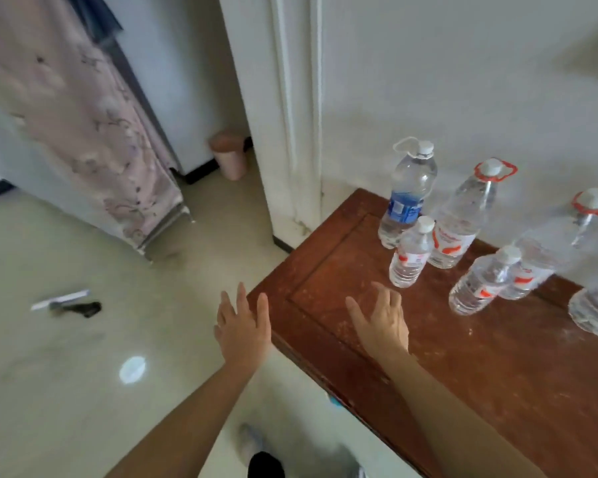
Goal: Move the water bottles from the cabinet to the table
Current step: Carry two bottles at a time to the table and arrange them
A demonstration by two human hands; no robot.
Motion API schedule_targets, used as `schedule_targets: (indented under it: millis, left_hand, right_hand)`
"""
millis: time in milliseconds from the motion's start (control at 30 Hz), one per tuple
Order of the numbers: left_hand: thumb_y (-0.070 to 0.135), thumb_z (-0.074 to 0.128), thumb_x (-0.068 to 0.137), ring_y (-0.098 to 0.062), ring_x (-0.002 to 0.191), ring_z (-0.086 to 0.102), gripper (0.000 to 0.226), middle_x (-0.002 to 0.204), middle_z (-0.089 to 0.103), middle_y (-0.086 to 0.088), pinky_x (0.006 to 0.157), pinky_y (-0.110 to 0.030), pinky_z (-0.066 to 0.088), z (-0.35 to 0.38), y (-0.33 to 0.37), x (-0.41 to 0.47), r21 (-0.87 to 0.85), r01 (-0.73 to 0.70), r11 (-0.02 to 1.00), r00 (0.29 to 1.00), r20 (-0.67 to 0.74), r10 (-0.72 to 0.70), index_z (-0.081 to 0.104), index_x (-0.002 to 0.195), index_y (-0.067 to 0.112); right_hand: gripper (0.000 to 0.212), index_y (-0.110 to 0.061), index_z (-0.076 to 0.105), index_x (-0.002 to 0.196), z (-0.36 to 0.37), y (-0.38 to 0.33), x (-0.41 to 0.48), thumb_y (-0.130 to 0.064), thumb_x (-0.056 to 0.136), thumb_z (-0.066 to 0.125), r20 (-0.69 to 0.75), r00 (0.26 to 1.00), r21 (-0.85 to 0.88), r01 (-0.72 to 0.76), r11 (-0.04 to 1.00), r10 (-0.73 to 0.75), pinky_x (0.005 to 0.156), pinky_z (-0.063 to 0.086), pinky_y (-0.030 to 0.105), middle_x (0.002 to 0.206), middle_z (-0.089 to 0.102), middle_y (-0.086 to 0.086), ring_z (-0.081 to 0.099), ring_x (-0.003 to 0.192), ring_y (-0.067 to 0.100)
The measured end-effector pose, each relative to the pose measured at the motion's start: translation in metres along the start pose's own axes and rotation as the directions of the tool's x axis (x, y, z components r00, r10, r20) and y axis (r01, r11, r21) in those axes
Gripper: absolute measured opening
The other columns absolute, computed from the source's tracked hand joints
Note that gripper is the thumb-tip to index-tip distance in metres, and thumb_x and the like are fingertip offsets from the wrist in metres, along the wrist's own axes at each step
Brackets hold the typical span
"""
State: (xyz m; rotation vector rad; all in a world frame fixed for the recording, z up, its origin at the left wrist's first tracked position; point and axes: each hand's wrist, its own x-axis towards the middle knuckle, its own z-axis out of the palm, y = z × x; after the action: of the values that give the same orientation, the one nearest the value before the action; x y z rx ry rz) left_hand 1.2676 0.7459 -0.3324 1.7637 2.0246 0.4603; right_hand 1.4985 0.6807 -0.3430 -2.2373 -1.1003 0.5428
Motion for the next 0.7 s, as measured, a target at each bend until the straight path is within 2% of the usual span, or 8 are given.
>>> schedule_targets:
  millis: [67,167,300,400,533,700]
  left_hand:
    - [0.064,0.027,0.097,-0.040,0.146,0.028,0.071,0.163,0.021,-0.018,0.117,-0.057,0.027,-0.035,-0.049,-0.017,-0.006,0.112,0.994,0.988,-0.107,-0.112,0.025,0.158,0.027]
    - [0.066,0.025,0.095,-0.037,0.148,0.024,0.073,0.165,0.019,-0.015,0.119,-0.054,0.023,-0.090,-0.114,-0.043,-0.031,0.242,0.970,0.946,-0.214,-0.243,0.025,0.158,0.028]
    - [0.061,0.034,0.098,-0.036,0.147,0.027,0.067,0.164,0.021,-0.015,0.117,-0.055,0.026,-0.162,-0.216,-0.092,-0.160,0.414,0.896,0.818,-0.367,-0.444,0.026,0.157,0.029]
    - [0.066,0.027,0.094,-0.036,0.147,0.027,0.073,0.164,0.022,-0.015,0.116,-0.054,0.026,-0.211,-0.295,-0.146,-0.249,0.486,0.838,0.722,-0.425,-0.546,0.026,0.157,0.029]
    - [0.069,0.020,0.090,-0.036,0.148,0.022,0.078,0.165,0.017,-0.014,0.117,-0.055,0.024,-0.281,-0.409,-0.233,-0.314,0.574,0.757,0.598,-0.471,-0.649,0.022,0.158,0.029]
    - [0.068,0.019,0.094,-0.034,0.152,0.011,0.073,0.168,0.007,-0.010,0.120,-0.054,0.015,-0.350,-0.543,-0.334,-0.292,0.689,0.664,0.473,-0.513,-0.716,0.014,0.159,0.035]
  right_hand:
    - [0.067,-0.028,0.036,0.146,0.026,-0.037,-0.020,-0.065,0.092,0.053,0.097,0.988,0.021,0.119,0.993,-0.120,0.100,0.045,0.045,0.146,0.039,0.003,0.047,0.132,0.028]
    - [0.067,-0.023,0.038,0.145,0.064,-0.090,-0.057,-0.061,0.093,0.055,0.197,0.942,0.076,0.262,0.962,-0.272,0.097,0.046,0.043,0.144,0.040,0.006,0.049,0.129,0.029]
    - [0.064,-0.019,0.044,0.142,0.122,-0.168,-0.134,-0.057,0.093,0.060,0.291,0.825,0.184,0.448,0.875,-0.484,0.098,0.049,0.042,0.143,0.042,0.006,0.051,0.127,0.026]
    - [0.064,-0.019,0.044,0.143,0.174,-0.222,-0.209,-0.057,0.093,0.060,0.342,0.719,0.226,0.562,0.795,-0.605,0.100,0.046,0.040,0.146,0.040,0.005,0.050,0.129,0.025]
    - [0.065,-0.020,0.043,0.145,0.248,-0.291,-0.338,-0.056,0.093,0.060,0.425,0.589,0.291,0.630,0.720,-0.688,0.100,0.045,0.039,0.146,0.039,0.002,0.051,0.129,0.023]
    - [0.064,-0.022,0.045,0.145,0.329,-0.353,-0.510,-0.055,0.092,0.062,0.478,0.349,0.401,0.730,0.554,-0.806,0.100,0.045,0.038,0.143,0.042,0.001,0.052,0.126,0.022]
